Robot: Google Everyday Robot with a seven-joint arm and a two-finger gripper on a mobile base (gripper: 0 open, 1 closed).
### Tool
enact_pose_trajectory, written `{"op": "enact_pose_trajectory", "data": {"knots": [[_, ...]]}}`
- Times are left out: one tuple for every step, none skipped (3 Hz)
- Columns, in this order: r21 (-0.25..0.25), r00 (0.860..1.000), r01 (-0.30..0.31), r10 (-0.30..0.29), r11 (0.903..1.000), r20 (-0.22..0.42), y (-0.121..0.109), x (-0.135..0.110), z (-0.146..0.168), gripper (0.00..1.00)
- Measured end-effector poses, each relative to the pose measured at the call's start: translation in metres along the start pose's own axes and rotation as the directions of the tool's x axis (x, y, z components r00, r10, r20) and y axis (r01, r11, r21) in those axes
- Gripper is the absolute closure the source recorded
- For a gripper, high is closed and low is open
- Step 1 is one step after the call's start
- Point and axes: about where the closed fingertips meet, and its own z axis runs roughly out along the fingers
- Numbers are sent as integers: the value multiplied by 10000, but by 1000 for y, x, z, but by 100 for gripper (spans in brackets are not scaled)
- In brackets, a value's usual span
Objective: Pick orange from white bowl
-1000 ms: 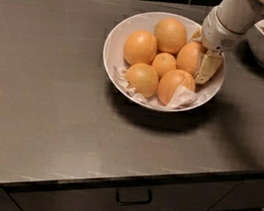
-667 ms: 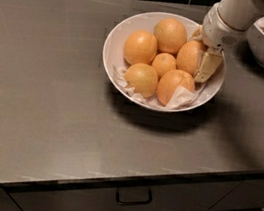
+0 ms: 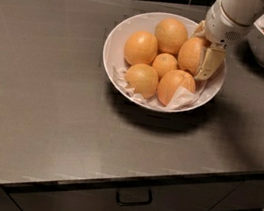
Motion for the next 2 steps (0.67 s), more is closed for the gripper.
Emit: {"op": "enact_pose_trajectory", "data": {"knots": [[409,9999,92,-88,9991,-107,-3,-9,-35,100],[811,9997,224,-213,9965,-147,-6,-19,-66,100]]}}
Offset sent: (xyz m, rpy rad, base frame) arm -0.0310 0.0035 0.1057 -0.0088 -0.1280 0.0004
